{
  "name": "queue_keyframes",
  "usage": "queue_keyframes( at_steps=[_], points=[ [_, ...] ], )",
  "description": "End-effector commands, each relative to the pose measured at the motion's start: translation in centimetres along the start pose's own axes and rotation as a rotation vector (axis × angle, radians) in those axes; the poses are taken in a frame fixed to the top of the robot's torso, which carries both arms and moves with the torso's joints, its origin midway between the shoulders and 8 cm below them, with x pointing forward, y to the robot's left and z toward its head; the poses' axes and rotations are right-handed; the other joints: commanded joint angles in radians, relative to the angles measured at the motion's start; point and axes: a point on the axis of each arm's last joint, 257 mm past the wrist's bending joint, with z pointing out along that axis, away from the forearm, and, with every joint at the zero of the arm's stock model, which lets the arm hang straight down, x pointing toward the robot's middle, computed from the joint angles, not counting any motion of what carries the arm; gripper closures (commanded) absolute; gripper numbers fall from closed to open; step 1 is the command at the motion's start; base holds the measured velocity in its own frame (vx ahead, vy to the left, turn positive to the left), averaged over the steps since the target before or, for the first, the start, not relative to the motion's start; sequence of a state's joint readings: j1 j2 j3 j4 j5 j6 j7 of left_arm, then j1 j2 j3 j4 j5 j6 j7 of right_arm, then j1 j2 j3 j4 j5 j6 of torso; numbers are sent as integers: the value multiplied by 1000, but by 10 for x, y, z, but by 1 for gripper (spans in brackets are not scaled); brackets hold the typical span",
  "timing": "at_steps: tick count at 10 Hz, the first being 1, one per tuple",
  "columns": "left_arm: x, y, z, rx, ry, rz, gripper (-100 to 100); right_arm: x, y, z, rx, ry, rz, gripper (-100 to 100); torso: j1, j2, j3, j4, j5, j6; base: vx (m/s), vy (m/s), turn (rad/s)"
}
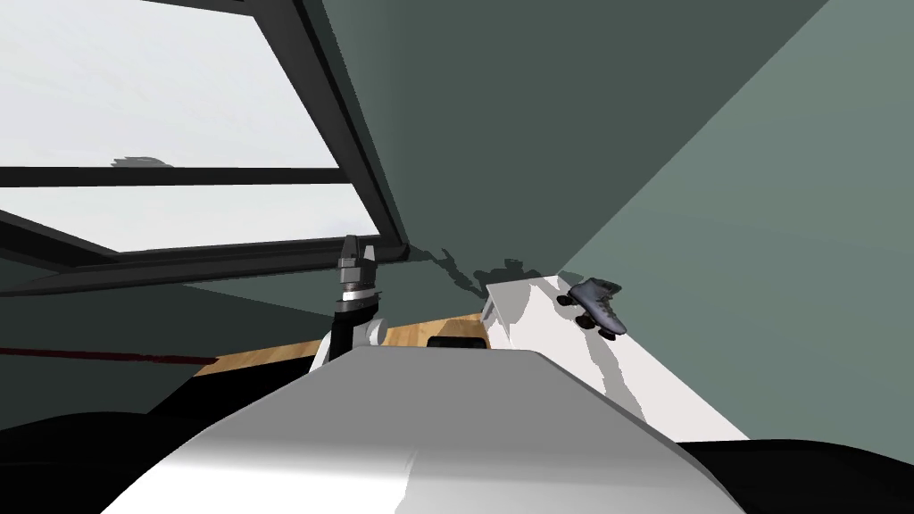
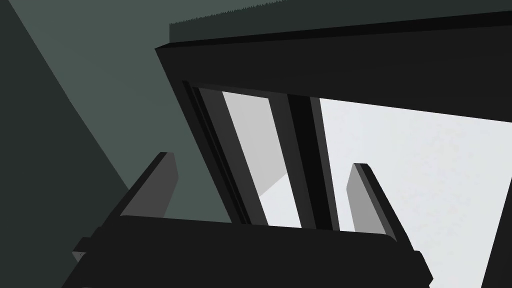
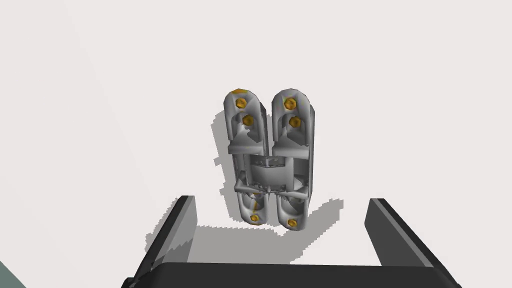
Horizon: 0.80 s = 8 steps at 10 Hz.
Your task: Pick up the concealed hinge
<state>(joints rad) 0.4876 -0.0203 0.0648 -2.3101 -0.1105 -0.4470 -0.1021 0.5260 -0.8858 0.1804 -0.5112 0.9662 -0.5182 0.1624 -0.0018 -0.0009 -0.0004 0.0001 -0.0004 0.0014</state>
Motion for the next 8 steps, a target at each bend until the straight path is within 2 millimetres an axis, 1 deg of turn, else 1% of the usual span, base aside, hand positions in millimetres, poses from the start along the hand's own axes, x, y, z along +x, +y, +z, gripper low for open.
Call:
queue_keyframes(
  at_steps=[1, 2, 3, 4, 5, 6, 8],
  points=[
    [0, 0, 0, 0, 0, 0, 0, 17, 4, -1, -6, 39, -14, -100, 0, 0, 0, 0, 0, 0, 1, -45, 196],
    [0, 0, 0, 0, 0, 0, 0, 12, 6, 0, -11, 30, -18, -100, -1, 0, 0, 0, 0, 1, -3, -33, -2],
    [0, 0, 0, 0, 0, 0, 0, 17, 4, -1, -6, 39, -14, -100, 0, 0, 0, 0, 0, 1, -3, -7, -27],
    [0, 0, 0, 0, 0, 0, 0, 15, 5, -1, -6, 35, -11, -100, 1, 0, 0, 0, 0, 1, 0, 0, 0],
    [0, 0, 0, 0, 0, 0, 0, 16, 5, -1, -7, 35, -14, 0, 2, 0, 0, 0, 0, 1, 0, 0, 0],
    [0, 0, 0, 0, 0, 0, 0, 18, 18, 9, -6, 36, -5, -100, 2, 0, 0, 0, 0, 1, -6, -46, 55],
    [0, 0, 0, 0, 0, 0, 0, 19, 32, 18, -6, 38, 3, -100, -3, 1, 1, 0, -1, 1, -20, -76, 65]
  ],
)
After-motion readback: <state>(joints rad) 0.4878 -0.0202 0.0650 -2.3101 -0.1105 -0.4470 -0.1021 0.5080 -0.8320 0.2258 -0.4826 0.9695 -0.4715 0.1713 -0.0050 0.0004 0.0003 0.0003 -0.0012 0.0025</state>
